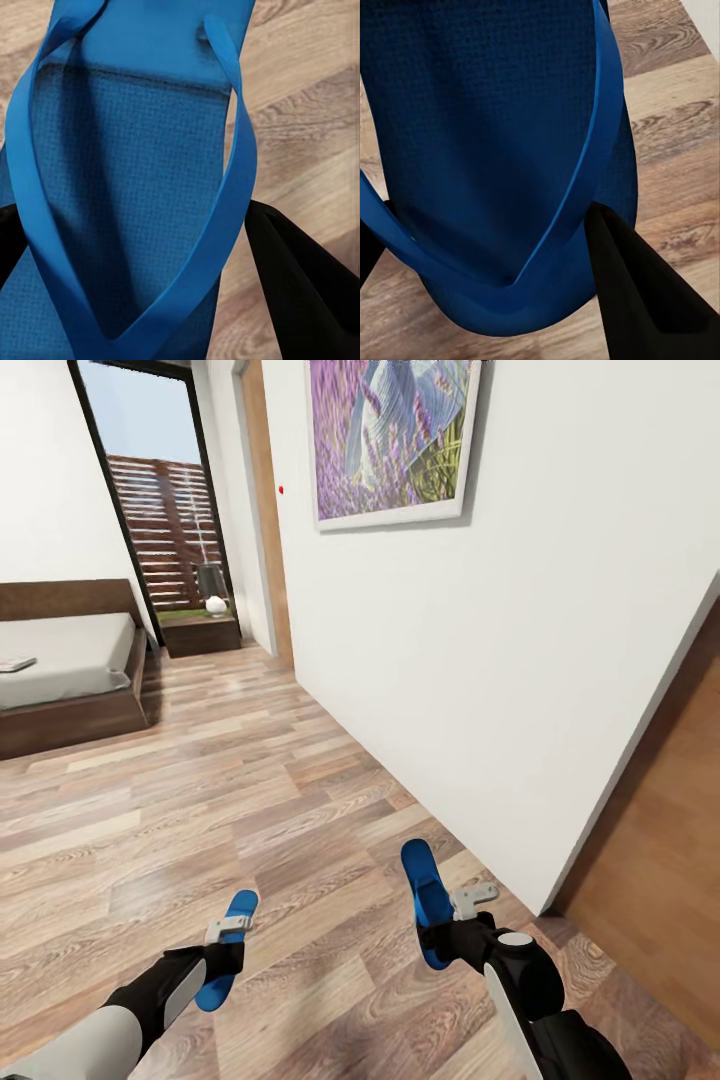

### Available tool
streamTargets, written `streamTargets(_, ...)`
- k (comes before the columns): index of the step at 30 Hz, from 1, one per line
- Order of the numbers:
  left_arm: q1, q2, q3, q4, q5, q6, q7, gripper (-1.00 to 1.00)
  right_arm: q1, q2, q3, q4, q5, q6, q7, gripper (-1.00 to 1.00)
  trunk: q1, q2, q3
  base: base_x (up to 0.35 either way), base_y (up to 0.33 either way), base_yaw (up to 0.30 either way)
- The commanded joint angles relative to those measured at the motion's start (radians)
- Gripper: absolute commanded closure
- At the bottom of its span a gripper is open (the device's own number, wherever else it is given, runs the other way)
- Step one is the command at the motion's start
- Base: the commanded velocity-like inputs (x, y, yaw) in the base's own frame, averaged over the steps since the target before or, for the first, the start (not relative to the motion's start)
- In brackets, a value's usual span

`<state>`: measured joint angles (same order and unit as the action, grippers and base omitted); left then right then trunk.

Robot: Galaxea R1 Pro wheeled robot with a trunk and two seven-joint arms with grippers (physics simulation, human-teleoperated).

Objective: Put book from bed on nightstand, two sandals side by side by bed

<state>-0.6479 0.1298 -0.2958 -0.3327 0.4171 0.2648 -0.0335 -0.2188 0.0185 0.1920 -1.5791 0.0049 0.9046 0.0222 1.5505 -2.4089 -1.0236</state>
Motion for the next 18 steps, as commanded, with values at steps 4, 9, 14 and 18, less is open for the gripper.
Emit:
streamTargets(4,0.0,0.001,-0.004,-0.002,0.003,0.005,-0.002,1.0,-0.001,0.0,0.0,-0.001,0.0,0.005,-0.001,1.0,-0.016,0.028,0.012,0.0,0.0,0.0)
streamTargets(9,0.0,0.0,-0.004,-0.003,0.003,0.004,0.0,1.0,0.0,0.0,0.0,-0.001,0.0,0.005,-0.001,1.0,-0.035,0.063,0.027,0.0,0.0,0.0)
streamTargets(14,0.001,0.0,-0.005,-0.004,0.003,0.004,0.002,1.0,-0.001,-0.001,0.0,-0.001,0.0,0.005,-0.001,1.0,-0.054,0.098,0.043,0.0,0.0,0.0)
streamTargets(18,0.001,0.0,-0.005,-0.004,0.003,0.004,0.002,1.0,-0.001,-0.002,-0.001,-0.001,0.0,0.005,-0.001,1.0,-0.069,0.126,0.056,0.0,0.0,0.0)
